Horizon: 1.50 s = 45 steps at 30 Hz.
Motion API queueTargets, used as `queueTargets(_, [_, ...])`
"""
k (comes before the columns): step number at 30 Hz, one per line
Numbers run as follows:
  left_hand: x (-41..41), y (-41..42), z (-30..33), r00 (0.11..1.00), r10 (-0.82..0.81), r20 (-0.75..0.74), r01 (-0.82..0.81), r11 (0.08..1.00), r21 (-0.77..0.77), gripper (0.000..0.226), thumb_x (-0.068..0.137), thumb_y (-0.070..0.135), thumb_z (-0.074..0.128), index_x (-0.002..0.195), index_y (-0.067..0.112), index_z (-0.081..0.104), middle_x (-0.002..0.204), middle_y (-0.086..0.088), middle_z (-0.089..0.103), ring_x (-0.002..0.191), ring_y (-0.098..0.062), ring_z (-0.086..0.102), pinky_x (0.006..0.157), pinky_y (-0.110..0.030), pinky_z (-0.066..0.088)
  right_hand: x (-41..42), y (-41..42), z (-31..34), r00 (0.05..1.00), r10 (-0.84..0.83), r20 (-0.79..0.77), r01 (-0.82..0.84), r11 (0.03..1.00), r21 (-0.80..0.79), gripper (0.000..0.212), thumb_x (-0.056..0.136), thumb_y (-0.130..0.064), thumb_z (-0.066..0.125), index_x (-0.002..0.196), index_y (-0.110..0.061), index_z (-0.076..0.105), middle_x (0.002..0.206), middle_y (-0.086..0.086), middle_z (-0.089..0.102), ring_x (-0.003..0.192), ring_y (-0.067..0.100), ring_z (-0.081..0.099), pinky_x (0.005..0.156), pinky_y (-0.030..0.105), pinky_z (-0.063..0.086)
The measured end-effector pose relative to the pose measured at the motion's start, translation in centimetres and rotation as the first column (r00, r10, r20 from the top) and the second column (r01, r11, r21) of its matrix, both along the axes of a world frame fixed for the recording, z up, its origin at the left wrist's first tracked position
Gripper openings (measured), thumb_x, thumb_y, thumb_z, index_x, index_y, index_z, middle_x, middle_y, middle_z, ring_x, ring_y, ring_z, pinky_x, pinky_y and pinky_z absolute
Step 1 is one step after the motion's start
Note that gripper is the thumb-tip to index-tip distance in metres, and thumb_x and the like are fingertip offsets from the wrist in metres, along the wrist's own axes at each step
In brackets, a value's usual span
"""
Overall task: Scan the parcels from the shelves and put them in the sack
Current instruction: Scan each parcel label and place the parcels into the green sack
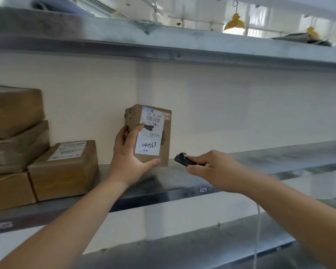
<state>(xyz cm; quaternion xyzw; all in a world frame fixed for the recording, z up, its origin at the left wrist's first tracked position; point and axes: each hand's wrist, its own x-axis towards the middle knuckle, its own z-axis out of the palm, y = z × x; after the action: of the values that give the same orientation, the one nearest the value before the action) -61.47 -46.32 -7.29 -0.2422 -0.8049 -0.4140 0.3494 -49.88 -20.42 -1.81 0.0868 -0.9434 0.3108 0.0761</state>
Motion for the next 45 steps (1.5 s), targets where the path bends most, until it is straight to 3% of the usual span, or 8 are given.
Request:
queueTargets(8, [-1.2,-2.7,0.0,0.994,-0.051,-0.095,0.035,0.985,-0.167,0.111,0.066,0.051,0.095,0.152,0.061,0.025,0.162,0.015,0.011,0.149,-0.023,0.022,0.115,-0.042,0.035,2.5,-4.2,-0.1,0.999,-0.031,0.034,0.032,0.998,-0.046,0.019,0.09,-0.057,0.063,0.107,-0.061,0.07,0.051,-0.013,0.05,0.042,0.006,0.04,0.041,0.018,0.032])
queueTargets(13, [-1.4,-3.5,-0.2,0.983,-0.137,-0.12,0.11,0.973,-0.204,0.111,0.067,0.044,0.096,0.153,0.06,0.026,0.165,0.014,0.008,0.151,-0.022,0.02,0.116,-0.042,0.032,4.7,-6.4,0.0,0.994,-0.11,0.003,0.11,0.994,-0.005,0.017,0.091,-0.059,0.063,0.079,-0.071,0.064,0.053,-0.012,0.053,0.041,0.006,0.042,0.039,0.017,0.03])
queueTargets(19, [-1.6,-4.2,-0.8,0.972,-0.193,-0.138,0.161,0.964,-0.211,0.113,0.064,0.046,0.096,0.151,0.063,0.026,0.164,0.008,0.016,0.15,-0.026,0.024,0.119,-0.05,0.035,6.8,-8.4,-0.1,0.979,-0.205,-0.004,0.205,0.976,0.079,0.027,0.096,-0.054,0.061,0.118,-0.045,0.073,0.048,-0.013,0.048,0.039,0.005,0.041,0.039,0.016,0.028])
queueTargets(23, [-1.3,-4.3,-1.1,0.961,-0.242,-0.133,0.212,0.955,-0.206,0.112,0.063,0.046,0.097,0.152,0.059,0.031,0.163,0.011,0.016,0.15,-0.028,0.025,0.12,-0.053,0.036,7.8,-9.3,-0.6,0.967,-0.254,0.012,0.252,0.964,0.085,0.031,0.098,-0.052,0.061,0.12,-0.034,0.075,0.048,-0.012,0.048,0.04,0.005,0.04,0.04,0.016,0.027])
queueTargets(28, [-0.2,-2.9,-1.1,0.922,-0.386,-0.036,0.378,0.916,-0.134,0.111,0.061,0.049,0.096,0.147,0.067,0.028,0.157,0.022,0.016,0.147,-0.016,0.026,0.118,-0.035,0.029,9.3,-8.7,-2.1,0.947,-0.321,-0.016,0.321,0.947,0.026,0.024,0.097,-0.052,0.062,0.119,-0.047,0.071,0.054,-0.011,0.05,0.042,0.006,0.038,0.042,0.019,0.028])
queueTargets(34, [2.5,2.0,-1.2,0.835,-0.551,0.018,0.55,0.835,0.027,0.11,0.062,0.046,0.097,0.146,0.064,0.028,0.154,0.007,0.03,0.131,0.014,0.031,0.103,0.005,0.022,11.7,-4.7,-5.4,0.86,-0.51,-0.009,0.508,0.859,-0.062,0.022,0.098,-0.047,0.061,0.116,-0.037,0.07,0.052,-0.012,0.052,0.041,0.005,0.041,0.042,0.021,0.031])
queueTargets(38, [5.4,7.1,-1.8,0.756,-0.648,0.091,0.639,0.761,0.111,0.109,0.058,0.054,0.094,0.143,0.069,0.027,0.148,0.016,0.036,0.132,0.018,0.03,0.105,-0.012,0.031,14.9,-0.8,-7.6,0.792,-0.61,-0.003,0.602,0.782,-0.158,0.027,0.098,-0.042,0.063,0.124,-0.041,0.067,0.056,-0.012,0.06,0.042,0.003,0.047,0.041,0.019,0.033])
queueTargets(45, [12.4,18.2,-5.4,0.54,-0.807,0.239,0.772,0.588,0.241,0.114,0.053,0.051,0.097,0.146,0.064,0.032,0.153,0.016,0.042,0.143,-0.009,0.042,0.118,-0.047,0.041,21.8,7.1,-11.6,0.669,-0.741,0.055,0.732,0.644,-0.224,0.028,0.1,-0.04,0.063,0.127,-0.037,0.067,0.059,-0.016,0.064,0.042,0.002,0.05,0.04,0.02,0.036])
